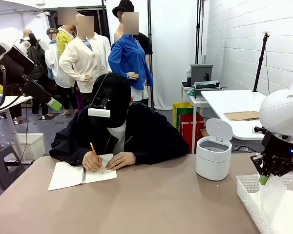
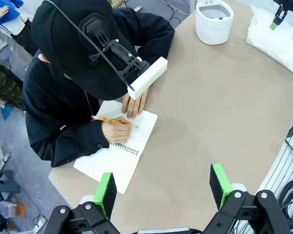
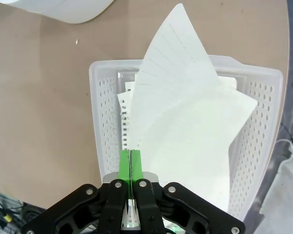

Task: Sort the paper based on its condition.
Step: If a person hands you a paper, place it in the Organizing basket , and if it's crumpled, put it in the Trash can.

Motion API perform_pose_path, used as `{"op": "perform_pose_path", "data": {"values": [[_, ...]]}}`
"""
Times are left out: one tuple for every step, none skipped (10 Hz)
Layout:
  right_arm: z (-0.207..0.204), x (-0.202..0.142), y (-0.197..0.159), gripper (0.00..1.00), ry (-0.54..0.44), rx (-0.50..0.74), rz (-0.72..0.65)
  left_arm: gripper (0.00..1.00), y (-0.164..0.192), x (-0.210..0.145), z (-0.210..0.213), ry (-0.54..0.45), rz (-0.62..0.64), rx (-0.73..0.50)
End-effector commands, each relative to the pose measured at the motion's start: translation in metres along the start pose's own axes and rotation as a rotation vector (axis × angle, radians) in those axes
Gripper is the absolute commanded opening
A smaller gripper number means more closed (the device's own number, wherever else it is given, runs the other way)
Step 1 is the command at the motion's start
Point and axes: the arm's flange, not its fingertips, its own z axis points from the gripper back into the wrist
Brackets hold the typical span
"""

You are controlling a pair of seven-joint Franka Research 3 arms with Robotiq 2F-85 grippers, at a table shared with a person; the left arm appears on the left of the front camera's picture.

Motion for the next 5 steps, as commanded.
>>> {"op": "perform_pose_path", "data": {"values": [[0.0048,-0.0004,-0.0020,0.00,-0.012,-0.005,0.019,1.00,-0.0020,0.0003,-0.0002,0.005,0.012,0.009],[0.0048,-0.0004,-0.0020,0.00,-0.012,-0.005,0.019,1.00,-0.0020,0.0003,-0.0002,0.005,0.012,0.009],[0.0048,-0.0004,-0.0020,0.00,-0.012,-0.005,0.019,1.00,-0.0020,0.0003,-0.0002,0.005,0.012,0.009],[0.0048,-0.0004,-0.0020,0.00,-0.012,-0.005,0.019,1.00,-0.0020,0.0003,-0.0002,0.005,0.012,0.009],[0.0048,-0.0004,-0.0020,0.00,-0.012,-0.005,0.019,1.00,-0.0020,0.0003,-0.0002,0.005,0.012,0.009]]}}
